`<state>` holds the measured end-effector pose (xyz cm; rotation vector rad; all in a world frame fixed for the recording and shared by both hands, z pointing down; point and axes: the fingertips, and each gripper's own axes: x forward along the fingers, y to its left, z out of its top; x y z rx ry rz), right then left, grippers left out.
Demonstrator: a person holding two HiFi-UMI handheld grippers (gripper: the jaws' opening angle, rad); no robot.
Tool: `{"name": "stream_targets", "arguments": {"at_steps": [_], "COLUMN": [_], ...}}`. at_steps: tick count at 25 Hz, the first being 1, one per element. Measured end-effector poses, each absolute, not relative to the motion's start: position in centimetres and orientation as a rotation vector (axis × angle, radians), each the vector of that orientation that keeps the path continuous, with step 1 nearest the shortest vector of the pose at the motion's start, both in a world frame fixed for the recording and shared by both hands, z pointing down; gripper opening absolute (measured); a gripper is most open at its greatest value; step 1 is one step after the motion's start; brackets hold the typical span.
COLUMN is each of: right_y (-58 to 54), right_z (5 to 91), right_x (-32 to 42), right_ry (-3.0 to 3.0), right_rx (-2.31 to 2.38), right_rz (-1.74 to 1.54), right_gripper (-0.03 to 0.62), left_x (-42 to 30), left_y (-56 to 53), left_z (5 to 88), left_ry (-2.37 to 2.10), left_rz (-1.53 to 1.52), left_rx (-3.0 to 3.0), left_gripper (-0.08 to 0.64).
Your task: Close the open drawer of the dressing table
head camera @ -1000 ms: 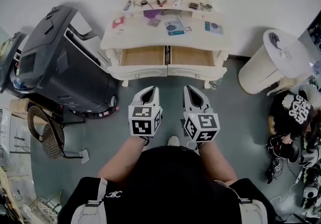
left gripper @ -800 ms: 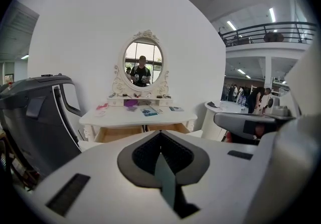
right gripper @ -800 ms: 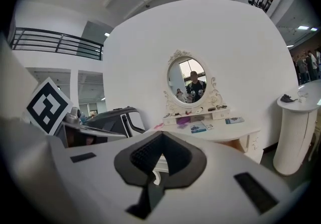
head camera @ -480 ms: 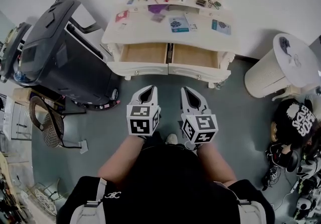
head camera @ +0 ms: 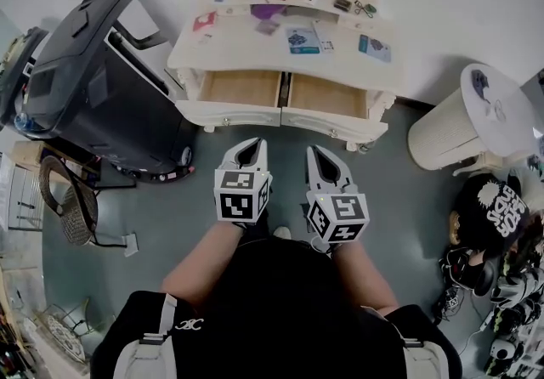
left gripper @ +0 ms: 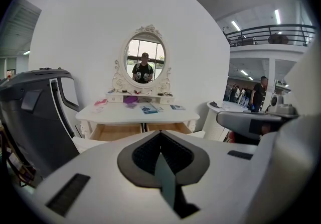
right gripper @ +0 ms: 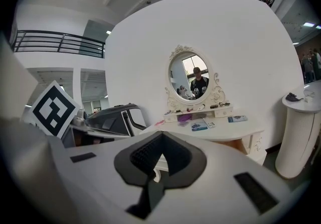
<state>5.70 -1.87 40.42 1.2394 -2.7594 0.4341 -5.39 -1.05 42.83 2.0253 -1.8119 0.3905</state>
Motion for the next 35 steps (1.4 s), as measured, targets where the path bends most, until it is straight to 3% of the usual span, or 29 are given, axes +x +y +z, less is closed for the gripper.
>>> {"name": "stream_targets", "arguments": {"at_steps": [13, 35], "right_y": [-7.3, -17.7], "right_z": [41.1, 40.7], "right_x": [3.1, -9.0], "right_ry": [-2.726, -2.676], "right_rx": [1.221, 1.174], "right_rz": [0.433, 0.361], "right_gripper": [0.011, 0.011], "left_x": [-9.0, -19.7], "left_y": [-6.4, -15.8], "left_z": [44.0, 44.6], "left_ry": [-1.806, -1.741], "left_rz": [0.381, 0.392], "left_rx": [1.98, 2.0], "left_gripper": [0.008, 0.008]}}
